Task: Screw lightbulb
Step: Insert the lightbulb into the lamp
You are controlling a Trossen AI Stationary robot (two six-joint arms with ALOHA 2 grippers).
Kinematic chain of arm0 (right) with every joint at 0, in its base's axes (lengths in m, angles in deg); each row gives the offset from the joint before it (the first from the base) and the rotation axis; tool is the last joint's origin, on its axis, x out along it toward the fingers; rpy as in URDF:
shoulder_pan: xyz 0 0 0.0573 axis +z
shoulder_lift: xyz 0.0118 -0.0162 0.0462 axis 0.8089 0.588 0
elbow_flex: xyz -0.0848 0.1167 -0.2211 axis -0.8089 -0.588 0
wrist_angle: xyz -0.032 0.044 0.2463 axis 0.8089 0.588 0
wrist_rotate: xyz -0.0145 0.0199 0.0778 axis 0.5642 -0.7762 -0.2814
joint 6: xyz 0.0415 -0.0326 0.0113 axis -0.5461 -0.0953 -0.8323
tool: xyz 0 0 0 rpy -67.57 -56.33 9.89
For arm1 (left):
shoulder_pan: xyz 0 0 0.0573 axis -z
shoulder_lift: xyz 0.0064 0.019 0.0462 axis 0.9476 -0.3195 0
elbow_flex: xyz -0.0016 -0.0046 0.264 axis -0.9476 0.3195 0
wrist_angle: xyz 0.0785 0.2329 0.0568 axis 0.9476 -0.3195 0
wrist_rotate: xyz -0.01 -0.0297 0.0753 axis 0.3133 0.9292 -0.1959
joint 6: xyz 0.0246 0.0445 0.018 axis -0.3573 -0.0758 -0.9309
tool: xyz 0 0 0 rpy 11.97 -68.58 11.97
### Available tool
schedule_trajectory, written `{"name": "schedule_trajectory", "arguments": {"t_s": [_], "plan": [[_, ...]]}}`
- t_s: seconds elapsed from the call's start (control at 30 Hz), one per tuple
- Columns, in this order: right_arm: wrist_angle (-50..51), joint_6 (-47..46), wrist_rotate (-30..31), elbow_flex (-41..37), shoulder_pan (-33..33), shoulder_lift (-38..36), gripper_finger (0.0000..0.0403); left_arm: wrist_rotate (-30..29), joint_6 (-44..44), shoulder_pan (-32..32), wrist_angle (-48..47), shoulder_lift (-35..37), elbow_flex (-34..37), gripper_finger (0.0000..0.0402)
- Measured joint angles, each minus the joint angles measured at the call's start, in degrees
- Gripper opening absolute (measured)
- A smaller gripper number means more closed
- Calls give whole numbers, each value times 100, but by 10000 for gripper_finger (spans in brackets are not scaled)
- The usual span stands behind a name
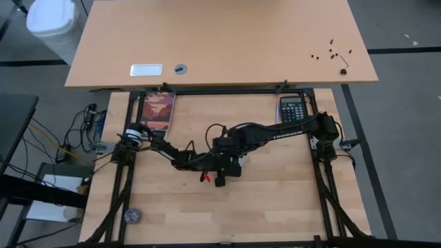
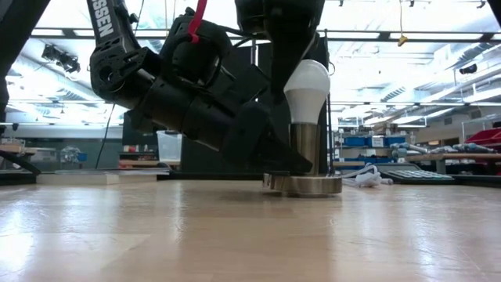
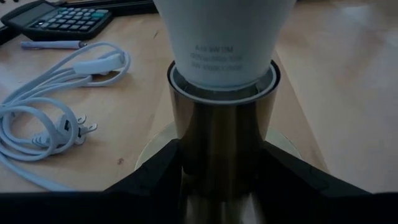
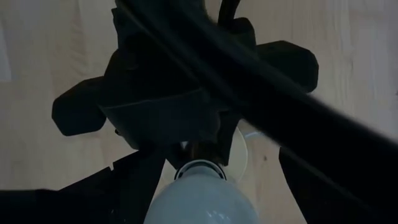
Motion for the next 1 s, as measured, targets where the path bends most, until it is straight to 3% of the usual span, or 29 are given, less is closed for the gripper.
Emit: {"name": "schedule_trajectory", "arguments": {"t_s": [0.33,0.73,1.0], "plan": [[-107,-115,-157,41,28,-77,330,-3,0,-3,-79,-15,3,193],[-172,-171,-153,60,186,-674,327,-42,12,-17,-72,-20,-2,193],[1212,-579,275,42,528,-971,323,-37,12,-17,-70,-20,0,193]]}}
